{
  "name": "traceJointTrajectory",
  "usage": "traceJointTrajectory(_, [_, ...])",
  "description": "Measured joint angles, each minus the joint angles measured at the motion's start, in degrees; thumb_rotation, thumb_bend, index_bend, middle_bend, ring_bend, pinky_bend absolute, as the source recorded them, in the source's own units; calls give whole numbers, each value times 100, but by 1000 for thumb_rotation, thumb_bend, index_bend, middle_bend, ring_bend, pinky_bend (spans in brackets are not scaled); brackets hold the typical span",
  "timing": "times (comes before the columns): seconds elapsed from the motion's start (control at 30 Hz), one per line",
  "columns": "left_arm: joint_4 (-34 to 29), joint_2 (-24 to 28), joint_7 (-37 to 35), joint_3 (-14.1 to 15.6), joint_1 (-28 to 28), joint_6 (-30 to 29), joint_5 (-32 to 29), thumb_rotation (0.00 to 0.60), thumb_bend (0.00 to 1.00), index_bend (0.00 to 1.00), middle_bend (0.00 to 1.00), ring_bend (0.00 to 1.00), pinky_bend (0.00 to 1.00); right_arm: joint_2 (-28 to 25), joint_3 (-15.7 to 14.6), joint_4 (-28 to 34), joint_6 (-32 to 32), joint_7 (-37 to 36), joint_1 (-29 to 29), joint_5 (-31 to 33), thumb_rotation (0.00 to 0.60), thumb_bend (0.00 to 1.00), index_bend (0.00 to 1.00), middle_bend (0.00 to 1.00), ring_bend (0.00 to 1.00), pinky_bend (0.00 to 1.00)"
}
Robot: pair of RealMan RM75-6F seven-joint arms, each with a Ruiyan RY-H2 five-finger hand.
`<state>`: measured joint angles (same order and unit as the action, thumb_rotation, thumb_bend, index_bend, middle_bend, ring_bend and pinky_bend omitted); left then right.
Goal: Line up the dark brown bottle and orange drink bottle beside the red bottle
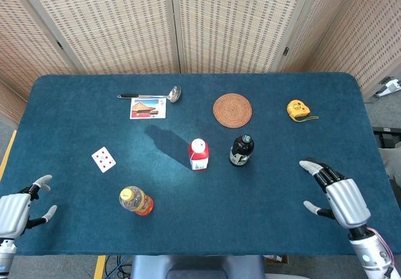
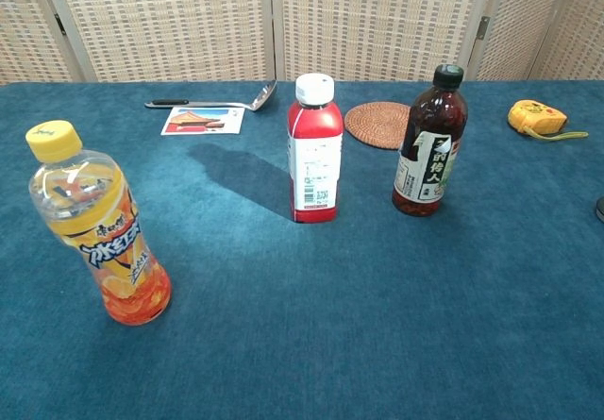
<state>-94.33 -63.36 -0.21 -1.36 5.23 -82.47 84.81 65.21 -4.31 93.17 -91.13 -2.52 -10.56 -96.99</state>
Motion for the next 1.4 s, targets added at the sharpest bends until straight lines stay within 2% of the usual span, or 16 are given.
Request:
traceJointTrajectory(0.23, [-413, 277, -840, 213, 108, 303, 325, 600, 56, 62, 144, 207, 454, -59, -84, -308, -390, -419, 233, -359, 600, 0, 190, 252, 201, 490])
traceJointTrajectory(0.43, [-651, 325, -1388, 303, 301, 564, 552, 600, 50, 22, 38, 74, 322, -205, -99, -396, -650, -716, 356, -564, 600, 0, 190, 262, 201, 490])
traceJointTrajectory(0.87, [-626, -73, -1966, 240, 738, 1018, 612, 600, 48, 20, 29, 47, 294, -312, -37, -506, -837, -1033, 529, -704, 600, 0, 191, 271, 201, 490])
traceJointTrajectory(1.4, [-1114, -275, -2031, 101, 1249, 1489, 522, 600, 48, 34, 29, 47, 293, -336, 41, -541, -787, -1111, 575, -742, 600, 0, 191, 276, 201, 490])
